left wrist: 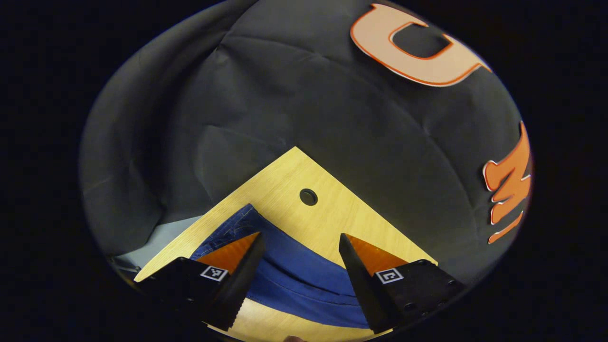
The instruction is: Grasp the waist and the cuffs of the jeans and fold them to make the two legs overlap; first hold the waist and fold one-third of the jeans toward the cuffs, then hold the cuffs and fold the remaining one-third in the same direction to finish folding.
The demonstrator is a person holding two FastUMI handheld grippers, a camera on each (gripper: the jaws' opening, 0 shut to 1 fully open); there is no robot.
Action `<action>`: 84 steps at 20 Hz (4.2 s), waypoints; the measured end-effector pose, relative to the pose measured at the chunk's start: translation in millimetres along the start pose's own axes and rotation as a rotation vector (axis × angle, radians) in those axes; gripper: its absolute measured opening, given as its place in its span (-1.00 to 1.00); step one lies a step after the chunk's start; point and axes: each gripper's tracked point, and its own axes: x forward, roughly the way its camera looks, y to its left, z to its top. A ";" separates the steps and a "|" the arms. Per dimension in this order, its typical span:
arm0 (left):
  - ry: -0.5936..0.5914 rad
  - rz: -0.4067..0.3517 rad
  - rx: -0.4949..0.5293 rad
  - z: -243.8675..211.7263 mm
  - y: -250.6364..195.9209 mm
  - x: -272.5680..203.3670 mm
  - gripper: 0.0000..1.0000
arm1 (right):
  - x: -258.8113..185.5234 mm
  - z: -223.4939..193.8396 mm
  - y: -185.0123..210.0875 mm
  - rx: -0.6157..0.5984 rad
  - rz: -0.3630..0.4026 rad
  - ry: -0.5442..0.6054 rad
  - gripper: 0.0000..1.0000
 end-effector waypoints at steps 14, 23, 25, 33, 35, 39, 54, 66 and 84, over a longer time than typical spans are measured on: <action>-0.169 -0.066 0.341 -51.2 -66.6 -92.2 0.95 | 47.6 8.2 -70.4 -0.031 -0.027 -0.017 0.80; -0.218 -0.046 0.421 -95.3 -80.9 -145.6 0.95 | 62.6 14.7 -67.5 -0.112 0.004 -0.059 0.14; -0.218 -0.025 0.446 -102.6 -80.0 -151.5 0.96 | 65.3 12.4 -66.4 -0.140 0.019 -0.071 -0.22; -0.197 -0.024 0.462 -127.1 -86.7 -157.7 0.96 | 17.8 11.7 -17.9 -0.361 0.161 -0.221 -0.50; -0.199 -0.027 0.461 -129.2 -89.3 -157.9 0.96 | -0.6 9.7 -2.8 -0.413 0.201 -0.253 -0.50; -0.196 -0.030 0.457 -139.0 -95.3 -160.1 0.96 | -40.8 0.8 21.2 -0.527 0.258 -0.321 -0.50; -0.191 -0.096 0.493 -137.2 -75.8 -164.2 0.95 | -144.2 -78.9 70.2 -0.787 0.322 -0.551 -0.51; -0.145 -0.136 0.439 -99.2 -11.9 -132.4 0.96 | -118.6 -234.4 144.4 -1.065 0.355 -0.515 -0.51; 0.148 -0.153 0.024 -133.3 42.9 -37.0 0.96 | 0.6 -400.4 100.3 -1.365 0.330 -0.201 -0.20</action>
